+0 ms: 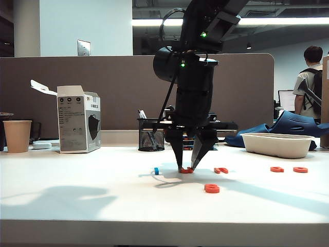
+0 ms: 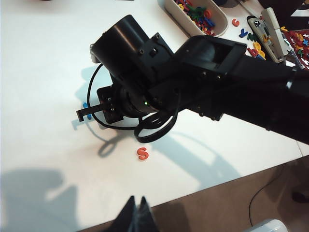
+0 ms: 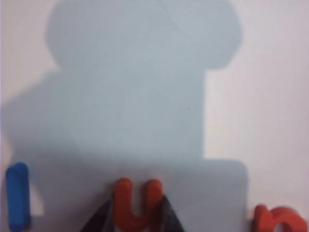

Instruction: Select the appropriate letters from the row of letter magnets placed on the table to arrange into the word "sun".

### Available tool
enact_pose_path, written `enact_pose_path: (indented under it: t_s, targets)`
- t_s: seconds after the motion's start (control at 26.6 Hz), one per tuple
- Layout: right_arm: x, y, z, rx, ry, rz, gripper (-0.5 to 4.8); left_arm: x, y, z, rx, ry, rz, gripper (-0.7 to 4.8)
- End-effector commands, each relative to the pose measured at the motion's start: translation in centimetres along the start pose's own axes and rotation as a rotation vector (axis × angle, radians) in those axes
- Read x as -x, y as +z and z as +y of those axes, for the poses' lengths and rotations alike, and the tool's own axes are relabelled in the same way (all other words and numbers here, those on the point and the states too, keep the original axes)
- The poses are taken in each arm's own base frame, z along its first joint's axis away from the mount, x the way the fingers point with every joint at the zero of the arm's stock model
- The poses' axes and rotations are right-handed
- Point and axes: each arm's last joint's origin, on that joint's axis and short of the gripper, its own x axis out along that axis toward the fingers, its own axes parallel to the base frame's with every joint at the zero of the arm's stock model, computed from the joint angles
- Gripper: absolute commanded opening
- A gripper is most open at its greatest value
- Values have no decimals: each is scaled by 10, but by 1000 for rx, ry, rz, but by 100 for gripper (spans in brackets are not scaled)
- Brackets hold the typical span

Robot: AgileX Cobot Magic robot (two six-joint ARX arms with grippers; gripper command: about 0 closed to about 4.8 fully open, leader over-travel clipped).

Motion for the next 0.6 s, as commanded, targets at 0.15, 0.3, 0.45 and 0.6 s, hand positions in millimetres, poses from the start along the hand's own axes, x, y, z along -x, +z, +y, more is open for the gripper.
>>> enact_pose_path:
  t_s: [0.15,0.3,0.45,0.6]
  targets:
    - [10,2,-4,-1,-4,-3,103,2,1,0,-1,-6,-5,-4]
    - [18,5,-6,-6,4,-22,103,2,1,0,-2,-6,-5,-4]
    - [28,7,-7,5,14,-44,103,2,1,0,-2,-6,-5,-4]
    - [49,8,-9,8,28,-73,103,2,1,0,-2,-6,-5,-4]
